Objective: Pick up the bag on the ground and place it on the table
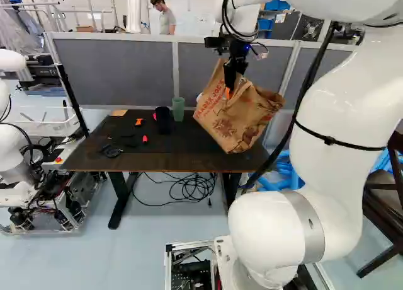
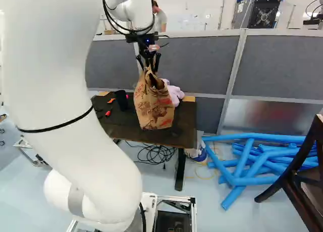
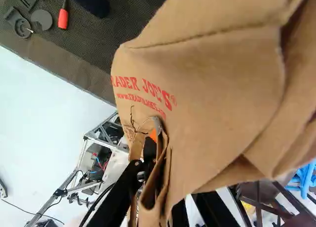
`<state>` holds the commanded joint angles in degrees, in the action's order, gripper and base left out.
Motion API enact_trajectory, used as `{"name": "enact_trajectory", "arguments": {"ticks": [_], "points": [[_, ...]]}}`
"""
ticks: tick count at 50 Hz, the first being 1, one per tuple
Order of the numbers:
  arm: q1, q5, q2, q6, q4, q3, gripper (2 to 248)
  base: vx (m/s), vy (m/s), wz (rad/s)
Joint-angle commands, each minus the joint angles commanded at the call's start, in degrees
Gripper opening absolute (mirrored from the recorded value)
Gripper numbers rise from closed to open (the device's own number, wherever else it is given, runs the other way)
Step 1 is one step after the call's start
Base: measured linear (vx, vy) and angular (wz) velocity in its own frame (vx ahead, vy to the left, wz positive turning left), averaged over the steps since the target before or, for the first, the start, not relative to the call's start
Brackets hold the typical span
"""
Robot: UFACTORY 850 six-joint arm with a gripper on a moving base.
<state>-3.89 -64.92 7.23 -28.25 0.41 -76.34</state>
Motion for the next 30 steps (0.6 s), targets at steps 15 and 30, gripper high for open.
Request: {"name": "enact_trajectory", "arguments": {"ticks": [15,30], "points": [[0.0,2.3,3.0,0.0,-1.2,-0.5,23,0.0,0.0,0.0],[0.0,4.0,5.5,0.0,-2.3,-0.5,23,0.0,0.0,0.0]]}}
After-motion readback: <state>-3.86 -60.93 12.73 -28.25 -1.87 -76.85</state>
